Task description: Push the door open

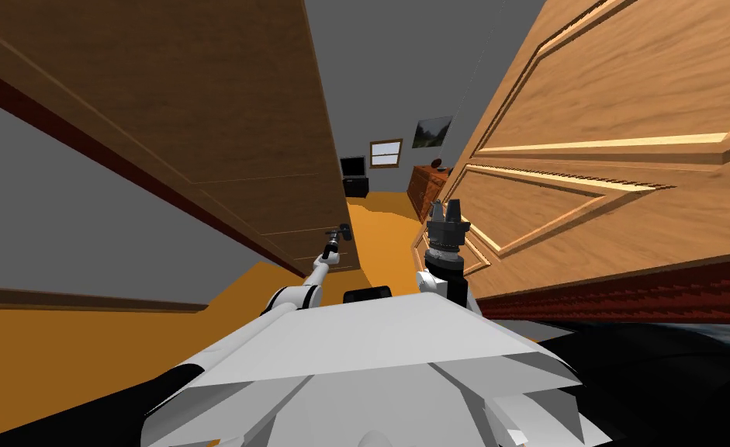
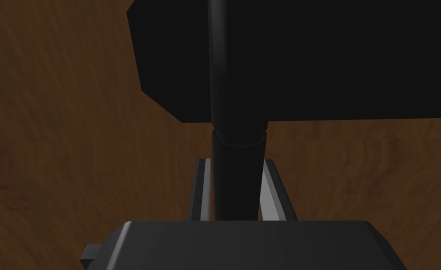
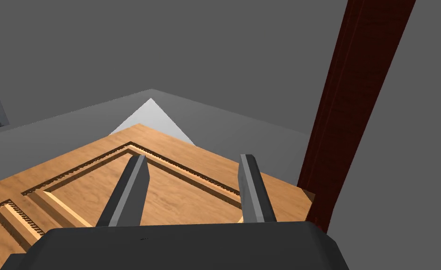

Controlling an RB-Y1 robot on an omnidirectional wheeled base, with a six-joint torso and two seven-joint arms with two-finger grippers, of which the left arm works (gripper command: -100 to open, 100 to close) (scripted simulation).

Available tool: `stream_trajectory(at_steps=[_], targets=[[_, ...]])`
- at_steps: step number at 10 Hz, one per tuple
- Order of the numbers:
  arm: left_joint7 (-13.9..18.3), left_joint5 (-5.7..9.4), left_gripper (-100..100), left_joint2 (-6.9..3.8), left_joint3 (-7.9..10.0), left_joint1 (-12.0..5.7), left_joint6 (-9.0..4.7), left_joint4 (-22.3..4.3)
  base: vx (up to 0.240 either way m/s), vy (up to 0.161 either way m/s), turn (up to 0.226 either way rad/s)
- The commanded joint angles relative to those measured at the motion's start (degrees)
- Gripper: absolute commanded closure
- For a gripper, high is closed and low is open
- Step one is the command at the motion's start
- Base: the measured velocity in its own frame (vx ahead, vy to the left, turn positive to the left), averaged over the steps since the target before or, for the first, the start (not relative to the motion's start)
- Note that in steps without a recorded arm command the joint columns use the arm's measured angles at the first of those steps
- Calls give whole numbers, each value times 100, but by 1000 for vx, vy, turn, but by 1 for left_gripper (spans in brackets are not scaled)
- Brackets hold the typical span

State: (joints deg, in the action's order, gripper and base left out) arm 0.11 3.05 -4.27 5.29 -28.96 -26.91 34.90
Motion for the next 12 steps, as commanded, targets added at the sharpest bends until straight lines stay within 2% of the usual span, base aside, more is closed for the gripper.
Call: stream_trajectory(at_steps=[1, 9, 12], targets=[[-7, 47, 100, -140, 127, -28, -39, -42, 141, -174, 94], [-161, 201, 100, -261, 574, 7, -37, -51, 149, -132, 72], [-176, 220, 100, -273, 629, 55, -21, -37, 140, -76, 45]])
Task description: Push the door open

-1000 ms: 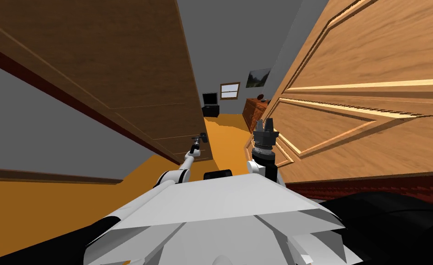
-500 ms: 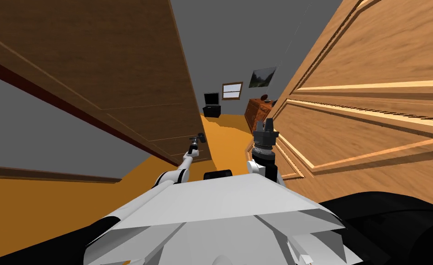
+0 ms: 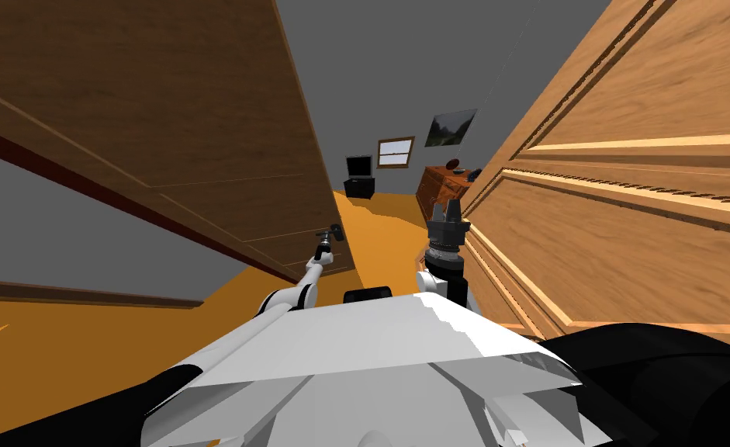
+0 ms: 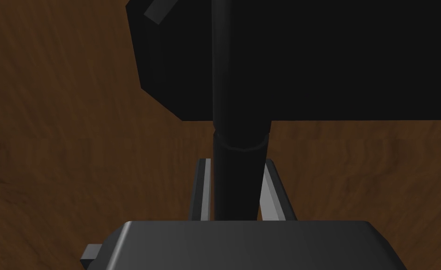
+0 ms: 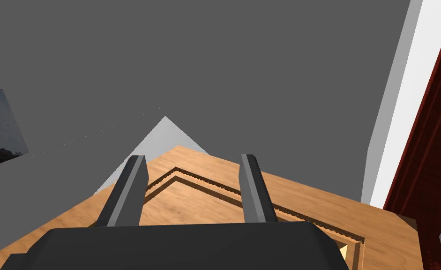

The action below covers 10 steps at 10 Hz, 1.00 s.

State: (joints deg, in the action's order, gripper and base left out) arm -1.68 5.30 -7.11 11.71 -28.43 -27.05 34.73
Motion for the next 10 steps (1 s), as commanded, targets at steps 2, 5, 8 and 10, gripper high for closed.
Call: stream_trajectory(at_steps=[2, 5, 8, 10], targets=[[11, -6, 100, -18, 25, 8, 0, 2, 136, -26, 58], [33, -18, 100, -57, 79, 26, 1, 6, 204, -50, 97], [60, -32, 100, -104, 144, 47, 2, 11, 205, -65, 111], [81, -44, 100, -141, 194, 64, 3, 14, 178, -90, 117]])
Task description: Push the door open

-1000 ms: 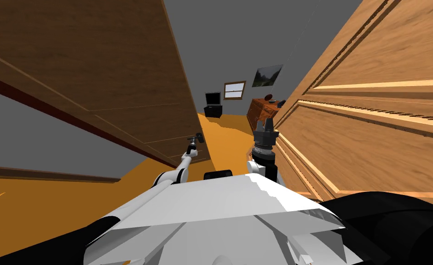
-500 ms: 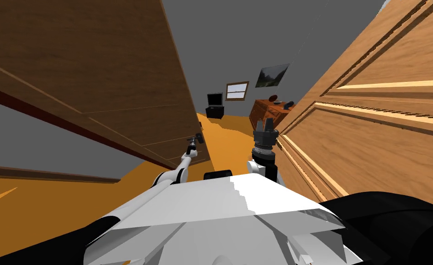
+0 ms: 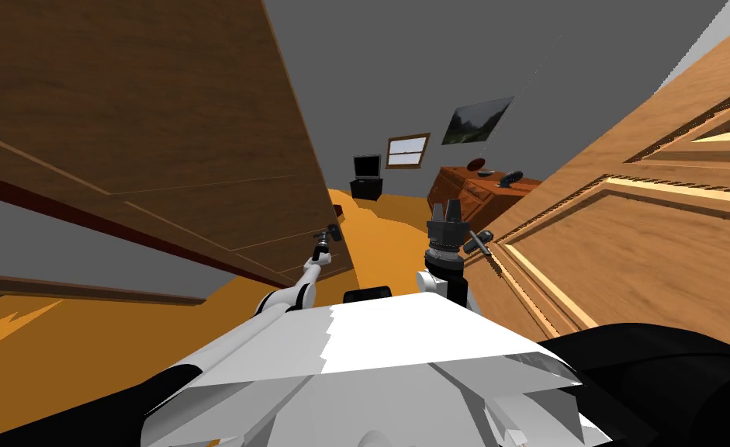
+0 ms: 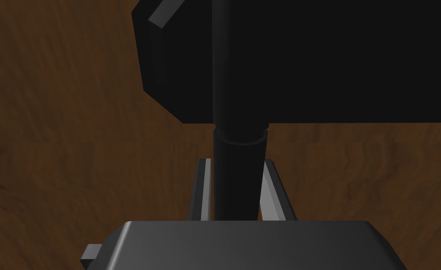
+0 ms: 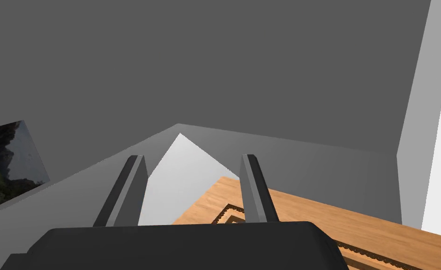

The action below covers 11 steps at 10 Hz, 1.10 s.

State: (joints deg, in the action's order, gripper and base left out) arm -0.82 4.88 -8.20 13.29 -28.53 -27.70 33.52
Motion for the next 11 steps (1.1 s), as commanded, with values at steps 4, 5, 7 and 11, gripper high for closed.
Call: stream_trajectory(at_steps=[4, 5, 7, 11], targets=[[41, -27, 100, -111, 146, 110, 70, 143, 180, -98, 141], [53, -33, 100, -132, 174, 119, 70, 145, 197, -101, 163], [77, -46, 100, -173, 231, 138, 71, 149, 199, -115, 159], [112, -65, 100, -234, 315, 166, 73, 155, 108, -70, 89]])
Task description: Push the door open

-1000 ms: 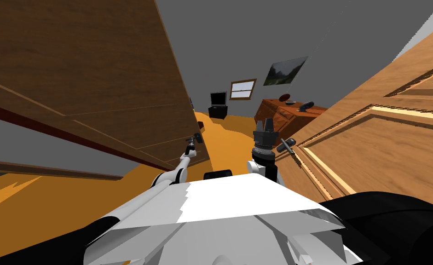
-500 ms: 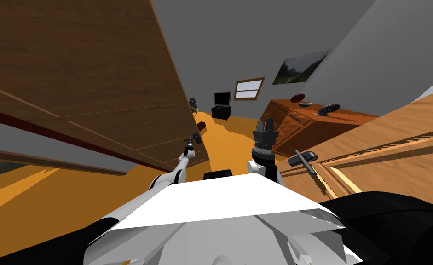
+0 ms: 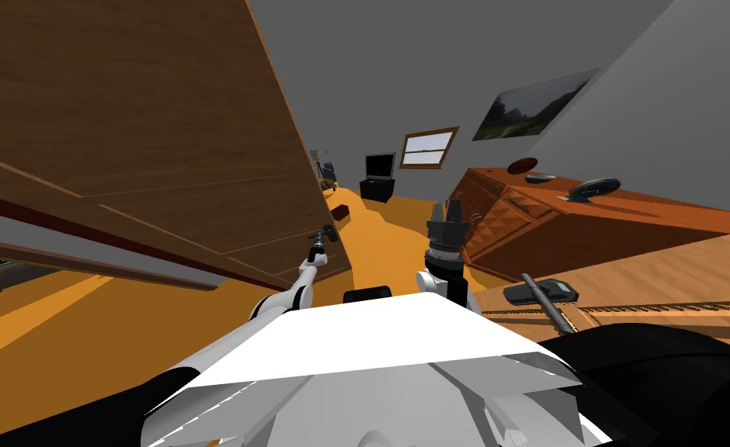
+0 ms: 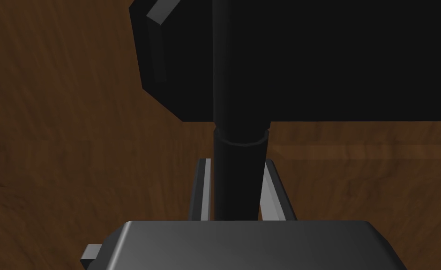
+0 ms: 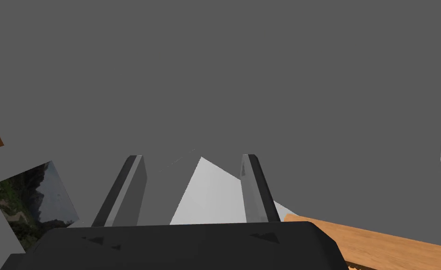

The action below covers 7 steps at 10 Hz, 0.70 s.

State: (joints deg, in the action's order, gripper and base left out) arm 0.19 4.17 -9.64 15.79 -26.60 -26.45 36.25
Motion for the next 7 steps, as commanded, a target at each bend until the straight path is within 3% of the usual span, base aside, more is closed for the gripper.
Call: stream_trajectory(at_steps=[1, 7], targets=[[16, 3, 100, -100, 78, -24, -53, -116, 153, -146, 156], [73, -28, 100, -198, 214, 21, -51, -106, 175, -106, 125]])
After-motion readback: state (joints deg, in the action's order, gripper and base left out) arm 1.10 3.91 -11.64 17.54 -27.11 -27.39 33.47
